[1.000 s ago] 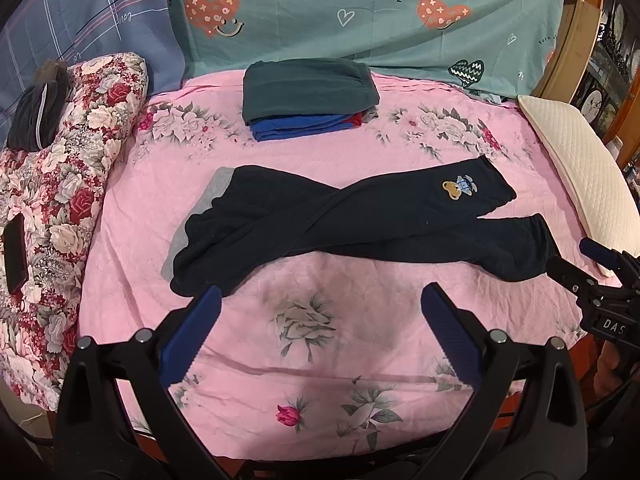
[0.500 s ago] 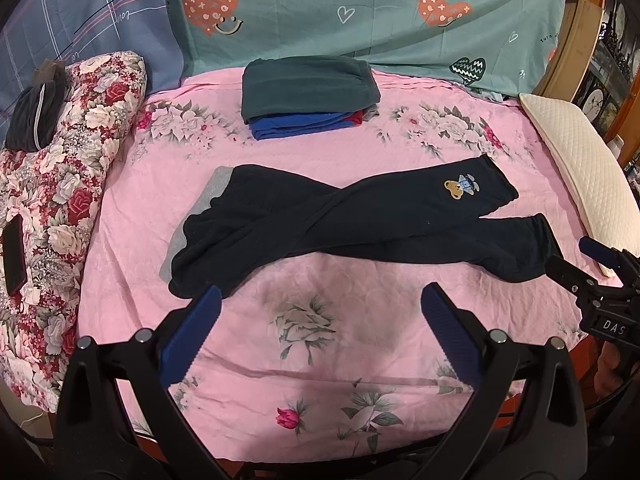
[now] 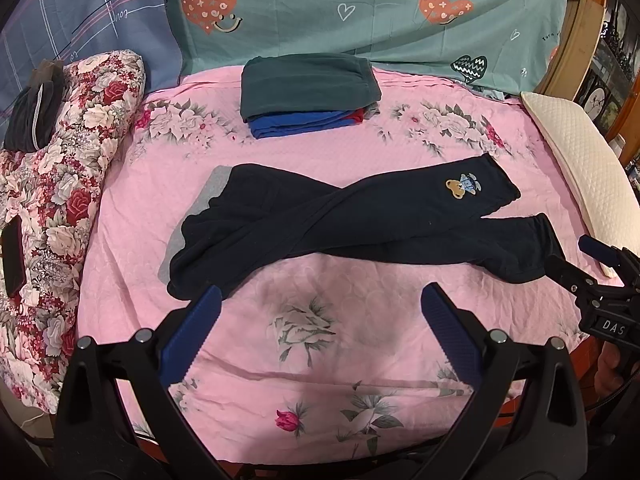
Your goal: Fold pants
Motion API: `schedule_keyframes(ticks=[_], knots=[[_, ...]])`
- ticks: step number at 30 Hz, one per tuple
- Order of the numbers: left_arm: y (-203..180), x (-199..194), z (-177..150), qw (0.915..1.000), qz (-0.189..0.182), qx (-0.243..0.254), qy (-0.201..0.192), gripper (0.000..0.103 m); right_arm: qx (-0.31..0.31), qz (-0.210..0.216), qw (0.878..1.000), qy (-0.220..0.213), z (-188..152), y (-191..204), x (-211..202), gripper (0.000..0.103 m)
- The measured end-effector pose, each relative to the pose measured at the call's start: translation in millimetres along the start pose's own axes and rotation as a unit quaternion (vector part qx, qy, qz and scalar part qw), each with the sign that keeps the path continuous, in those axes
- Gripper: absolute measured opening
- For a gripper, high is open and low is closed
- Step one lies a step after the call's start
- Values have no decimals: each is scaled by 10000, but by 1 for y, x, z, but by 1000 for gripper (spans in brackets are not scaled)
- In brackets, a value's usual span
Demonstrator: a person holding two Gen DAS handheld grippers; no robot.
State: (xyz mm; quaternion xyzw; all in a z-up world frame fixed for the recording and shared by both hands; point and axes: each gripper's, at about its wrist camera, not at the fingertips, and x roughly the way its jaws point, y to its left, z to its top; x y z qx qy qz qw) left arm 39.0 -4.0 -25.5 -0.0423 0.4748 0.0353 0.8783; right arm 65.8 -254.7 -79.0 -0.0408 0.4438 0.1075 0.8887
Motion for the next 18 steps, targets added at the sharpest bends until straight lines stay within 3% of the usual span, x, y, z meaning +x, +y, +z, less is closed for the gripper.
schedule_keyframes(ticks=[18], knots=[[0, 0, 1, 10000, 1, -1, 2, 101, -42, 10, 10000, 27, 4, 2, 3, 95]])
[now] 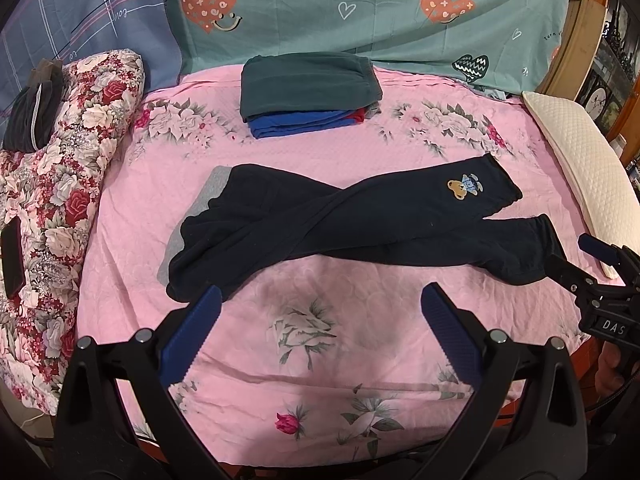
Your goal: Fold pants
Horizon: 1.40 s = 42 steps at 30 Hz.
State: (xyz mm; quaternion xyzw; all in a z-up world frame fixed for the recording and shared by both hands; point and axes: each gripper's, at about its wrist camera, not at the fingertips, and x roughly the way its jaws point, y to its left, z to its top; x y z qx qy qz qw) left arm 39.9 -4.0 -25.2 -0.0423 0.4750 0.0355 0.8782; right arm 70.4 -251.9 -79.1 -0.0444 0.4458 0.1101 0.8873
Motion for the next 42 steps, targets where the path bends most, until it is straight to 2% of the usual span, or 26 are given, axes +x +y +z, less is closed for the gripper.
schedule_keyframes(ticks=[6, 9, 16, 20, 22, 25, 28, 29, 31, 33, 36, 38, 40, 42], knots=[[1, 0, 1, 10000, 19, 17, 9, 101, -5, -10, 10000, -2, 0, 0, 1, 95], [9, 6, 2, 9999, 143, 10, 30, 101, 19, -21, 10000, -44, 2, -7, 6, 95], [70, 27, -10, 9957, 644, -542, 386, 101, 573, 327, 9977, 128, 7, -56, 43, 95], [99, 25, -25, 9918, 711, -926, 521, 101, 508, 436, 9975, 208, 43, -77, 82, 95], [107, 23, -32, 9906, 790, -983, 526, 101, 380, 528, 9974, 296, 64, -85, 101, 95], [117, 26, -41, 9870, 954, -1121, 643, 101, -232, 784, 9955, 471, 100, -77, 138, 92], [130, 34, -52, 9810, 980, -1424, 876, 101, -930, 1215, 9851, 782, 119, -53, 170, 89], [133, 36, -55, 9791, 988, -1503, 945, 101, -1469, 1277, 9765, 929, 125, -38, 186, 88], [139, 37, -58, 9758, 1063, -1625, 1008, 101, -2328, 1133, 9598, 1084, 131, -21, 207, 84], [144, 34, -61, 9732, 1167, -1707, 1002, 101, -2901, 713, 9452, 1315, 143, -25, 233, 83], [151, 31, -65, 9681, 1308, -1877, 1027, 101, -2837, 504, 9395, 1850, 162, -60, 260, 83], [153, 32, -69, 9639, 1353, -2012, 1101, 101, -2816, 108, 9359, 2114, 167, -88, 275, 83], [153, 35, -72, 9596, 1392, -2137, 1188, 101, -2619, -85, 9374, 2294, 169, -116, 284, 83], [148, 36, -74, 9572, 1397, -2222, 1223, 101, -2437, -68, 9401, 2382, 167, -134, 286, 83]])
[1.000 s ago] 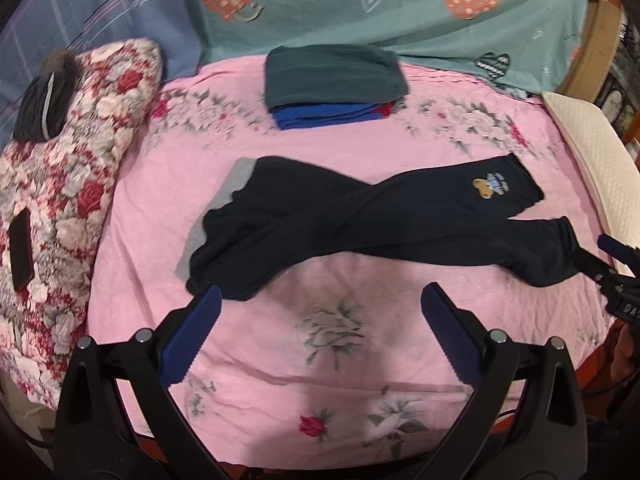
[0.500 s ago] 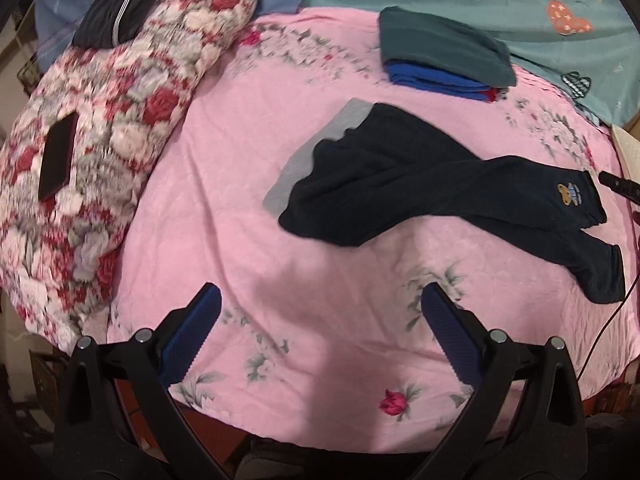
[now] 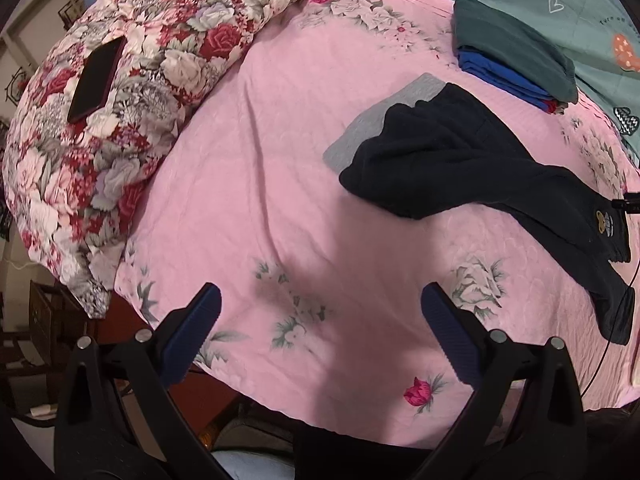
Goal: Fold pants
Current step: 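Grasp the waistband of the navy sweatpants with the right tool and lift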
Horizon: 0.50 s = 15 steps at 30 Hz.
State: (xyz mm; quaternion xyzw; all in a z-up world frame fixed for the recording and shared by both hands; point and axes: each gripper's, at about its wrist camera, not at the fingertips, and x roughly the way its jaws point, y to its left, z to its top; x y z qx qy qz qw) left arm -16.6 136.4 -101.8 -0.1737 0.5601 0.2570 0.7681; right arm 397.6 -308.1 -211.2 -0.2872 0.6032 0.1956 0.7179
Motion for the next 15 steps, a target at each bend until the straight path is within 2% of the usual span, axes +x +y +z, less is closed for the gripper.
schedule_keyframes(ticks=[4, 5, 6, 7, 9, 10, 13, 15], knots=[[-18, -1, -2, 9999, -6, 106, 11, 101, 293, 229, 9989, 287, -21, -15, 19, 81], [-24, -3, -1, 9998, 4, 189, -32, 101, 435, 479, 9978, 161, -28, -17, 17, 64], [-30, -4, 0, 9996, 14, 260, -57, 101, 523, 639, 9966, 78, -32, -18, 14, 34], [-36, -5, 2, 9994, 21, 346, -75, 101, 579, 773, 9953, 12, -37, -18, 9, 19], [-47, -5, 8, 9988, 1, 488, -86, 101, 346, 603, 9970, -328, -49, -9, -16, 14], [-52, -4, 11, 9984, -13, 554, -93, 101, 263, 661, 9962, -493, -54, -4, -30, 14], [-66, -3, 26, 9970, -37, 754, -159, 101, 59, 1355, 9826, -1272, -97, 17, -97, 14], [-76, -3, 37, 9957, -45, 894, -233, 101, -351, 1802, 9722, -1452, -144, 42, -139, 14]])
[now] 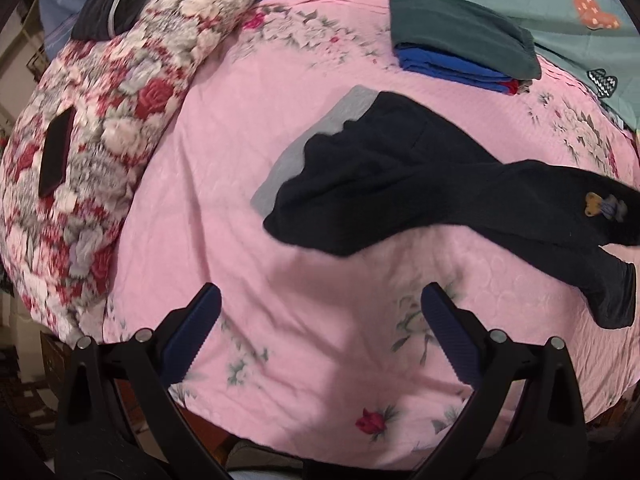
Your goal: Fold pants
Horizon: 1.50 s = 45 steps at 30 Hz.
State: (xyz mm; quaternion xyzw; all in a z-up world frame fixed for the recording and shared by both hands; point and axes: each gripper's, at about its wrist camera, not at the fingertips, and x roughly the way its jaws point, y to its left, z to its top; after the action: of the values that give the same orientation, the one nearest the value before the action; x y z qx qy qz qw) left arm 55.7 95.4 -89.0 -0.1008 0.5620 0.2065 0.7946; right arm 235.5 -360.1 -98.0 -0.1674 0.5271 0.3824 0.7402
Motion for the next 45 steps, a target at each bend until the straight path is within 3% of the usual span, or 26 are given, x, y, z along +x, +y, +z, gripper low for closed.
schedule_keyframes(ticks=[1, 5, 10, 12, 14, 16, 18, 20, 23, 26, 28, 30, 32, 33, 35, 37, 38, 39, 42, 43, 45], knots=[[-3, 0, 5, 10000, 2, 56, -32, 101, -149, 78, 9998, 68, -7, 20, -1, 14], [-17, 1, 26, 9997, -48, 197, -163, 101, -354, 203, 9946, 950, -100, 68, -5, 13], [-35, 2, 37, 9989, -73, 379, -270, 101, 17, -207, 9821, 1873, -199, 58, 36, 13], [-42, 6, 38, 9984, 41, 496, -271, 101, 223, -146, 9779, 2075, -211, 50, 44, 22], [-45, 9, 39, 9975, 159, 616, -292, 101, 348, -11, 9805, 1936, -207, 39, 35, 27], [-43, 14, 46, 9965, 244, 729, -317, 101, 699, 224, 9891, 1277, -188, 19, 7, 37], [-38, 20, 61, 9958, 294, 784, -380, 101, 1068, -97, 9929, 522, -165, -10, -13, 67], [-32, 28, 82, 9957, 318, 757, -425, 101, 1539, -475, 9869, 11, -144, -48, -18, 70], [-22, 55, 119, 9974, 212, 628, -285, 101, 2268, -1329, 9648, 30, -128, -105, 1, 70], [-13, 92, 149, 9988, -77, 463, 114, 101, 2830, -1234, 9499, 482, -121, -151, 42, 70], [-15, 119, 160, 9975, -149, 561, 394, 101, 3021, -1097, 9448, 633, -115, -162, 63, 65], [-23, 142, 164, 9945, -72, 849, 613, 101, 2938, -1000, 9466, 879, -108, -157, 77, 24], [-31, 159, 166, 9905, -6, 1160, 734, 101, 2447, -1289, 9559, 991, -94, -146, 82, 10], [-34, 168, 167, 9885, 30, 1299, 771, 101, 2273, -1423, 9582, 1001, -88, -138, 82, 9], [-37, 179, 170, 9868, -27, 1387, 837, 95, 1936, -1759, 9630, 656, -64, -127, 67, 8], [-36, 181, 172, 9873, -461, 1259, 859, 73, 1674, -2238, 9601, -126, -31, -124, 29, 8], [-35, 181, 172, 9864, -711, 1164, 913, 58, 1638, -2387, 9555, -570, -17, -125, 4, 8], [-36, 180, 173, 9863, -792, 1128, 902, 50, 1624, -2471, 9502, -988, -4, -125, -16, 8], [-37, 169, 171, 9901, -701, 1088, 539, 38, 1314, -2841, 9245, -2177, 15, -108, -76, 8], [-34, 162, 171, 9921, -671, 999, 350, 34, 1059, -2981, 9168, -2436, 15, -97, -84, 8], [-24, 148, 172, 9958, -675, 620, -29, 30, 699, -3308, 9077, -2484, 5, -86, -80, 13]])
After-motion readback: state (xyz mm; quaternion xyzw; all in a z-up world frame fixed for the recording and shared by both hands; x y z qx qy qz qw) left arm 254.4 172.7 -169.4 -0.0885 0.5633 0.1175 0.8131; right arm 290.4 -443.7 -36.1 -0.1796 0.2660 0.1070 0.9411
